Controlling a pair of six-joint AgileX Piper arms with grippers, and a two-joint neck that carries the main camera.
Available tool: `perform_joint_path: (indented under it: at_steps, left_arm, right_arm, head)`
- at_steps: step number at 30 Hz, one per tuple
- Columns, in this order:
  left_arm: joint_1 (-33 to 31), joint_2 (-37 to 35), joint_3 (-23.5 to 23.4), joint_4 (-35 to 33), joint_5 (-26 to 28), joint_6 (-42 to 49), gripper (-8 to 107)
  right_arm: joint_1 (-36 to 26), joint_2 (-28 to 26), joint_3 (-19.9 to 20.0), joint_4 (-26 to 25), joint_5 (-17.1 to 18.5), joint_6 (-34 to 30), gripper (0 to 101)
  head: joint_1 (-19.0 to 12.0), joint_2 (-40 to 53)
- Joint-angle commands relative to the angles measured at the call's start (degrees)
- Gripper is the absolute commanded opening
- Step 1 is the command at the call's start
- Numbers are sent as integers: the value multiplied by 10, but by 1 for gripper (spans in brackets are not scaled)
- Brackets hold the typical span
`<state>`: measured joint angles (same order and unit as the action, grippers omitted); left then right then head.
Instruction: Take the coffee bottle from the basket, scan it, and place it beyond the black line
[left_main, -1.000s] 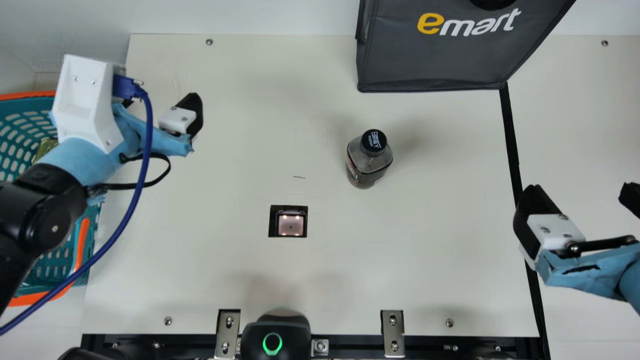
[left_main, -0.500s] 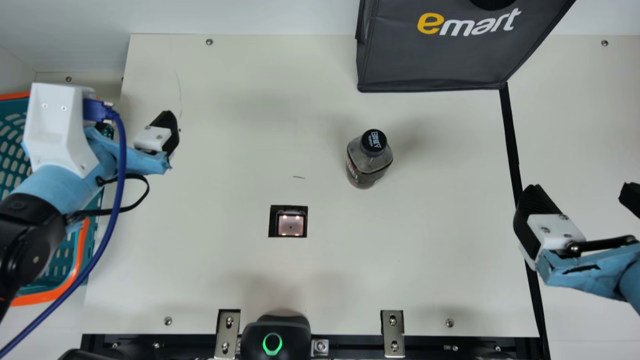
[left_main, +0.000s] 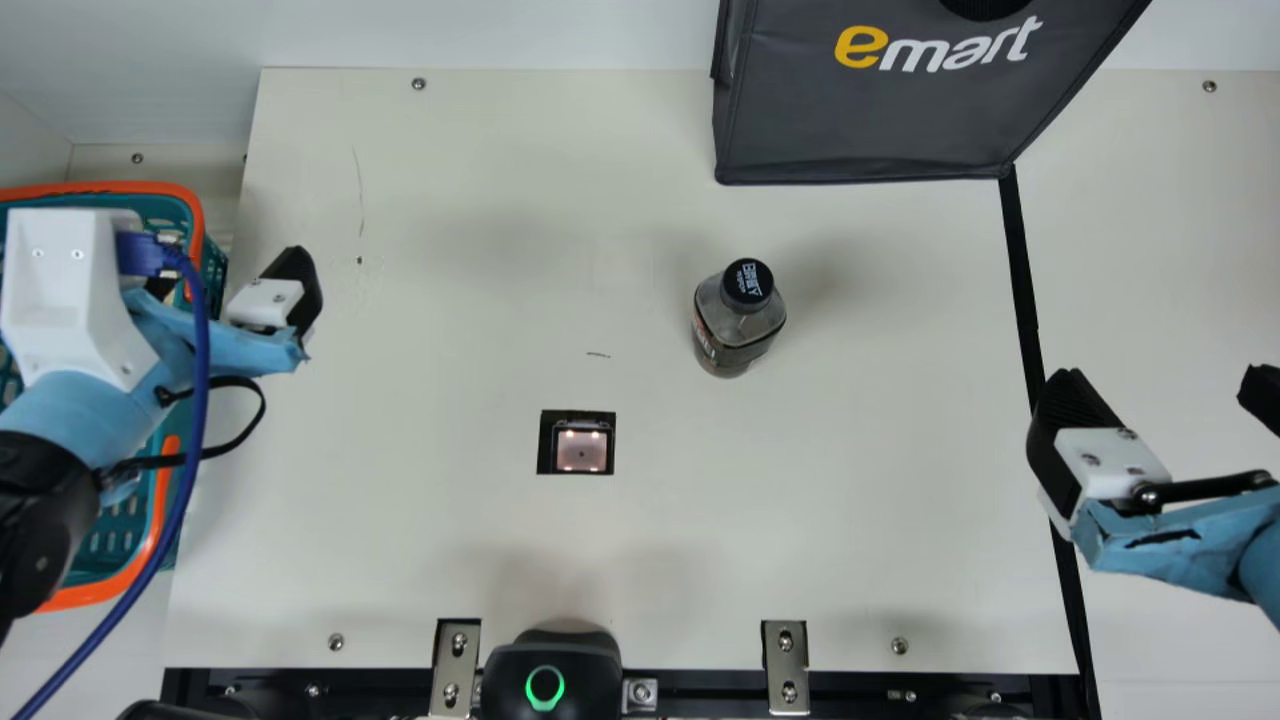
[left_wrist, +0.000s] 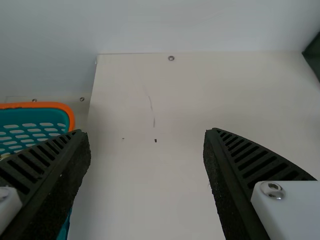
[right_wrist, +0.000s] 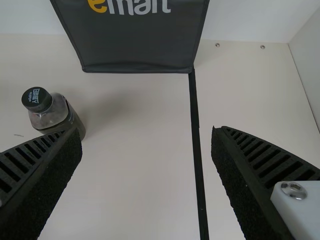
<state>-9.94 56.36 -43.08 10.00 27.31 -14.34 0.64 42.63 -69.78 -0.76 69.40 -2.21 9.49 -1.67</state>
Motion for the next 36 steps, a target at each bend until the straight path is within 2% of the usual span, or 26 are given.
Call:
perform_joint_path:
  at_steps: [1,36]
  left_arm:
    - [1,-2,1,5,2,-7,90]
    - [3,-5,3,15,8,-20,90]
  right_arm:
    - [0,0,0,0,0,0,91]
    - [7,12,-8,2,-3,1,91]
  head:
    - [-16,1]
    - [-16,1]
